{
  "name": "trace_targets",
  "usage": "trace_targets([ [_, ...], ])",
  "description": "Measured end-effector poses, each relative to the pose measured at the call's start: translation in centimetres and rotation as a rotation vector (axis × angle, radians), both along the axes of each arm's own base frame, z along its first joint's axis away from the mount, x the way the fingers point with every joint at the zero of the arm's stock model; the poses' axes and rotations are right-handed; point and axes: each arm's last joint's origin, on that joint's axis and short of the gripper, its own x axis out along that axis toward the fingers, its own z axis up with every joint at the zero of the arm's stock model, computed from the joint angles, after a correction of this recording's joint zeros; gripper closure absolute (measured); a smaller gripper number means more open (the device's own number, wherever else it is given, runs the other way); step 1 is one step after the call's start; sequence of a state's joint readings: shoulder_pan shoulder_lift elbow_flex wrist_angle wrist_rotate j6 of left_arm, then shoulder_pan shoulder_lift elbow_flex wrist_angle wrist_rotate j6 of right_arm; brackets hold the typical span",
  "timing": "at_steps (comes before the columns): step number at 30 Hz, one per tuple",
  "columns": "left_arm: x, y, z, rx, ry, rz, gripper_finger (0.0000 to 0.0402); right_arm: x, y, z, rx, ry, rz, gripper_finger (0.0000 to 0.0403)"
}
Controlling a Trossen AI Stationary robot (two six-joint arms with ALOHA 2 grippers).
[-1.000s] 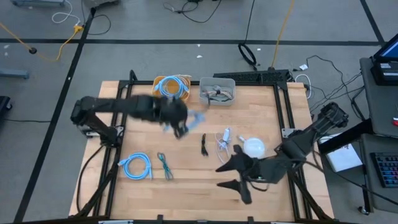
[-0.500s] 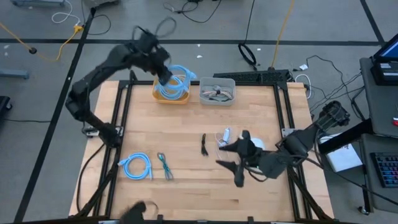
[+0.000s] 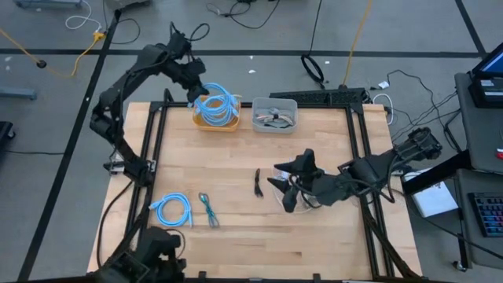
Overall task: Pick & Place USB Port
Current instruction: Put the right blue HDMI cable into the yellow bin
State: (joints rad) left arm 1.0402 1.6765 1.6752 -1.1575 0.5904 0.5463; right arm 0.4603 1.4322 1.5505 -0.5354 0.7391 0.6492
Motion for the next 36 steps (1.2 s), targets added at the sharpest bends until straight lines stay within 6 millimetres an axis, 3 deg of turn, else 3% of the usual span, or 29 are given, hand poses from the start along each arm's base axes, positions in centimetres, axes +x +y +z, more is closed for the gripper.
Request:
trace_targets([
  [9, 2.7, 2.2, -5.2, -0.097, 0.086, -0.074, 0.0369, 0.3, -0.8, -0.1, -0.036, 0.026, -0.011, 0.0187],
  [15, 3.7, 2.8, -6.9, -0.088, 0.120, -0.108, 0.0369, 0.1, -0.8, -0.4, -0.019, 0.049, -0.022, 0.0187],
  [24, 3.0, 4.7, -8.5, -0.079, 0.147, -0.064, 0.0369, -0.4, -0.2, -0.8, 0.017, 0.072, -0.026, 0.0187],
  [29, 1.6, 5.3, -9.8, -0.121, 0.176, -0.039, 0.0369, -0.4, -0.1, -1.5, 0.035, 0.080, -0.037, 0.0190],
  [36, 0.2, 4.8, -13.6, -0.187, 0.217, -0.004, 0.0370, -0.1, -0.1, -2.5, 0.054, 0.075, -0.046, 0.0190],
])
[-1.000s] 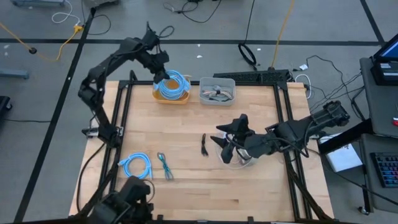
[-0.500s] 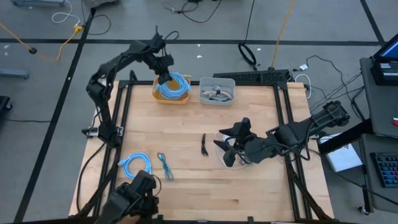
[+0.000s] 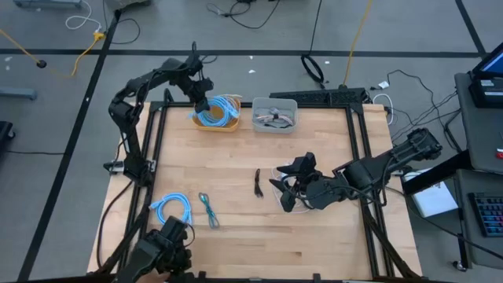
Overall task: Pick & Place USB Port
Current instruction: Put the right blue HDMI cable into the yellow bin
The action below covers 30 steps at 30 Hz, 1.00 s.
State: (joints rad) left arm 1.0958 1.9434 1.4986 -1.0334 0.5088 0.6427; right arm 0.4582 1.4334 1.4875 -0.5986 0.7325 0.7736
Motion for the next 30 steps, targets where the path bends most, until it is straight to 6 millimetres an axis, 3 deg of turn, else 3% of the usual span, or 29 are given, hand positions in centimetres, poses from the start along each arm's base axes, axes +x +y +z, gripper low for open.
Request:
trace_targets([
  [6, 1.3, -0.9, -1.7, 0.019, -0.025, -0.009, 0.0370, 0.2, -0.4, -0.2, 0.002, 0.000, -0.011, 0.0190],
  [12, 3.0, -1.1, -1.6, 0.113, -0.012, -0.008, 0.0371, 0.3, -0.5, -0.1, 0.002, -0.002, -0.014, 0.0190],
  [20, 3.1, -1.1, -1.6, 0.105, 0.007, 0.022, 0.0351, 0.3, -0.4, -0.1, 0.010, -0.010, -0.011, 0.0190],
  [30, 3.2, -2.3, 1.4, 0.166, -0.029, 0.033, 0.0328, 0.3, -0.5, -0.1, 0.009, -0.013, -0.015, 0.0190],
])
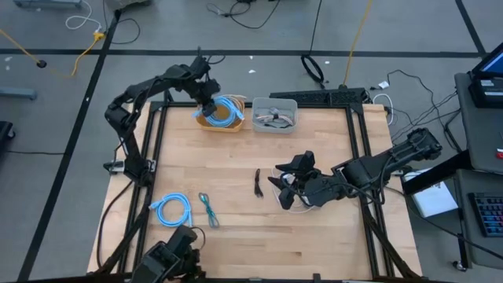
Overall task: Pick & Place USB Port
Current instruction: Put the right blue HDMI cable into the yellow bin, then put the blue and black charger cable into the gray bin
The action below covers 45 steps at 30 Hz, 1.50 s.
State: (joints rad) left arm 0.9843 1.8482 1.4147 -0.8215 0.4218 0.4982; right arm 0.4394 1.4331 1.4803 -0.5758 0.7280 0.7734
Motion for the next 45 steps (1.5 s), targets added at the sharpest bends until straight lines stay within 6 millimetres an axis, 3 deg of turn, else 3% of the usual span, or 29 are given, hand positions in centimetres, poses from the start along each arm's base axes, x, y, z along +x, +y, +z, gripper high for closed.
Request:
trace_targets([
  [9, 0.2, -0.1, 0.4, 0.065, 0.074, 0.054, 0.0220, 0.1, 0.0, 0.1, 0.005, -0.011, -0.002, 0.0190],
  [14, 0.9, -0.3, 0.5, 0.118, 0.105, 0.067, 0.0185, 0.1, 0.0, 0.1, 0.011, -0.013, -0.004, 0.0190],
  [26, 2.4, -1.7, 0.7, 0.145, 0.141, 0.051, 0.0205, 0.0, 0.0, 0.1, 0.021, -0.016, -0.008, 0.0190],
  [40, 1.2, -3.3, 5.0, 0.312, 0.180, 0.134, 0.0181, 0.1, 0.1, 0.2, 0.032, -0.030, -0.010, 0.0190],
  [45, 0.5, -4.7, 7.7, 0.359, 0.117, 0.151, 0.0182, 0.1, 0.1, 0.2, 0.033, -0.034, -0.009, 0.0190],
])
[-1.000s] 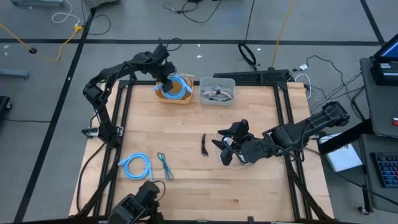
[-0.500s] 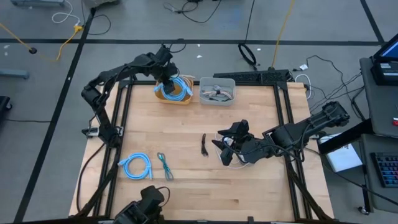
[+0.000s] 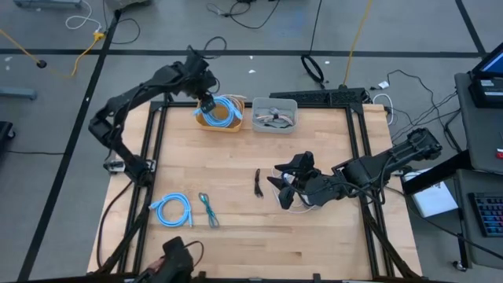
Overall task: Pick & Place USB Port
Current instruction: Put the blue and black charger cable into the gray bin
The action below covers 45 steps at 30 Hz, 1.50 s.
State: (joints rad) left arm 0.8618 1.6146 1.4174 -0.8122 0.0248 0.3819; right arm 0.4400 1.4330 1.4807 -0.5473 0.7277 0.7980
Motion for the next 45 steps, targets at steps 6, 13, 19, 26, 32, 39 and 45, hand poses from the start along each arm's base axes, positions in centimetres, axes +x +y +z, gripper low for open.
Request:
trace_targets([
  [6, -1.5, -2.5, 3.5, -0.005, -0.138, 0.037, 0.0200, -0.1, 0.0, -0.1, -0.012, 0.014, 0.003, 0.0190],
  [13, -0.8, -10.0, 6.3, -0.320, -0.313, -0.110, 0.0222, -0.5, -1.9, -2.5, 0.077, 0.168, -0.086, 0.0190],
  [19, 0.0, -17.6, 4.4, -0.487, 0.008, 0.105, 0.0224, 0.0, -4.0, -7.1, 0.264, 0.314, -0.079, 0.0190],
  [26, 1.3, -25.5, -1.6, -0.682, 0.093, 0.225, 0.0224, 0.6, -5.6, -10.0, 0.329, 0.315, -0.060, 0.0190],
  [32, 0.8, -30.7, -6.0, -0.845, 0.151, 0.326, 0.0224, 1.2, -7.6, -9.9, 0.278, 0.294, -0.069, 0.0190],
  [39, 0.9, -34.5, -7.1, -0.955, 0.035, 0.432, 0.0224, 1.8, -9.0, -8.0, 0.191, 0.238, -0.038, 0.0190],
  [45, 1.5, -36.2, -7.6, -0.975, -0.155, 0.615, 0.0224, 2.2, -9.2, -5.6, 0.080, 0.202, 0.013, 0.0190],
])
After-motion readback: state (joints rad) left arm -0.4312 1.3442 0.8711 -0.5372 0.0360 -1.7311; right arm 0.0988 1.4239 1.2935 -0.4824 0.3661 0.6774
